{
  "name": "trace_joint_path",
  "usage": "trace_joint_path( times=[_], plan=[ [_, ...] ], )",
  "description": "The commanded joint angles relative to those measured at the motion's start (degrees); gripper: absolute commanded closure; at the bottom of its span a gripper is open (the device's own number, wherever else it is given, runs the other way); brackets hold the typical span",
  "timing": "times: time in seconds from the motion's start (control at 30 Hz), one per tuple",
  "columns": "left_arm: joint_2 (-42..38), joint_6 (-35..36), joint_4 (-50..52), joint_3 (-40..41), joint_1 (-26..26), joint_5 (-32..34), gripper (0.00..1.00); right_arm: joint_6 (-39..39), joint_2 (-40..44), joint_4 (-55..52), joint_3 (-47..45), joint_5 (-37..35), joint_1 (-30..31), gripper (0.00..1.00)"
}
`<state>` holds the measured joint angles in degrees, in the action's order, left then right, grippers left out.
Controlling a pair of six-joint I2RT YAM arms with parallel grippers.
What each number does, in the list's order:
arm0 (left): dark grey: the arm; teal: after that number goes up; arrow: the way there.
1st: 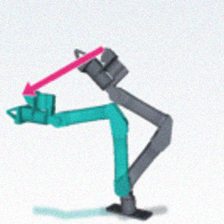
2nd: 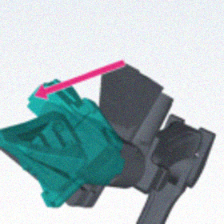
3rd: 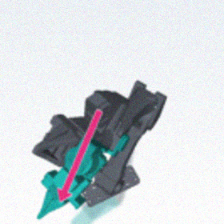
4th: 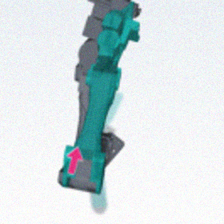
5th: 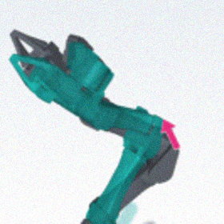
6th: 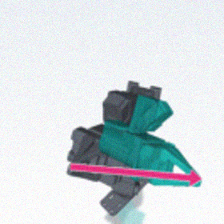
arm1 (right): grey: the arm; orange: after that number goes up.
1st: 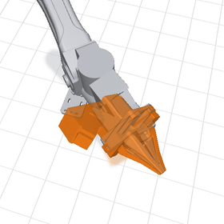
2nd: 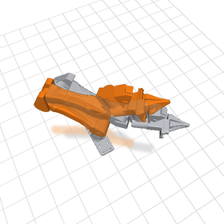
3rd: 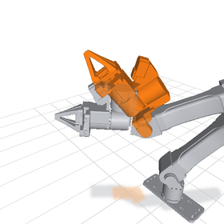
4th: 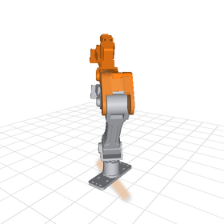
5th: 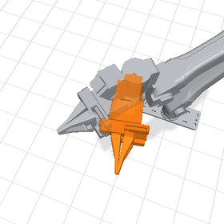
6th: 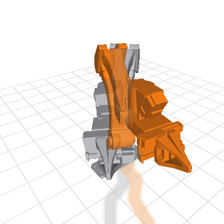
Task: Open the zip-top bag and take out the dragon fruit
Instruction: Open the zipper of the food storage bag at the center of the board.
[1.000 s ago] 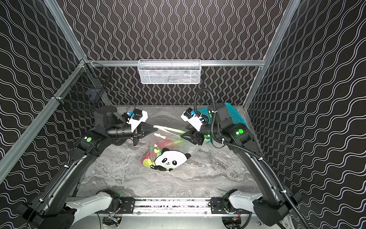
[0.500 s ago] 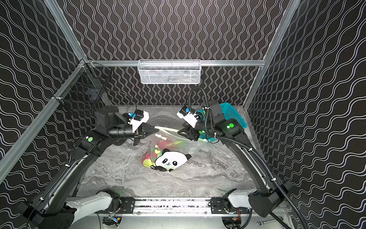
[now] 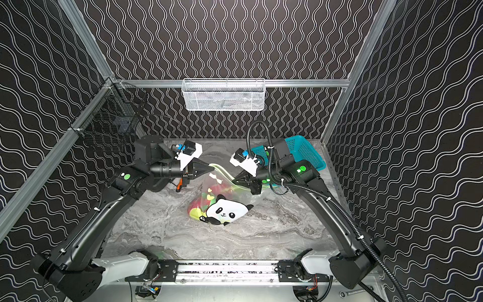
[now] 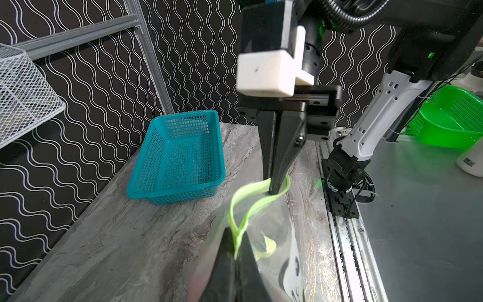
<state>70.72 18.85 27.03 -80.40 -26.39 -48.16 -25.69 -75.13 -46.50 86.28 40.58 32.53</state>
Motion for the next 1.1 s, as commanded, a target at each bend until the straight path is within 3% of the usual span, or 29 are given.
trace_joint_path(
  times=[0.0,0.17,0.27,0.3,0.43,0.53,0.67,1.07],
  plan=[
    [2.8,1.1,-7.4,-3.2,-0.3,-0.4,1.0,7.1,1.9,8.2,0.6,2.7,0.1,1.0],
    [11.7,0.3,-11.3,-12.5,-1.0,1.1,1.0,20.2,5.6,19.4,-1.3,0.5,0.2,1.0],
    [14.7,-1.9,-13.3,-14.9,-1.5,1.9,1.0,28.9,8.1,28.4,-6.8,0.2,0.3,1.0],
    [14.6,-2.6,-13.2,-13.9,-1.4,2.7,0.93,31.5,9.0,31.8,-9.6,0.3,0.3,1.0],
    [10.2,-5.4,-9.3,-6.6,-1.4,11.2,0.39,33.8,10.1,36.5,-15.9,-2.1,0.4,1.0],
    [7.0,-9.0,-2.8,-5.2,-1.1,16.7,0.31,32.5,9.9,35.5,-16.5,-1.8,0.4,1.0],
    [5.9,-12.8,4.9,-9.8,-1.1,21.5,0.04,32.1,10.0,35.1,-16.3,-0.4,0.4,1.0],
    [15.2,-14.5,23.2,-16.2,-5.2,29.4,0.01,32.6,9.6,33.3,-13.4,0.5,0.4,1.0]
  ],
)
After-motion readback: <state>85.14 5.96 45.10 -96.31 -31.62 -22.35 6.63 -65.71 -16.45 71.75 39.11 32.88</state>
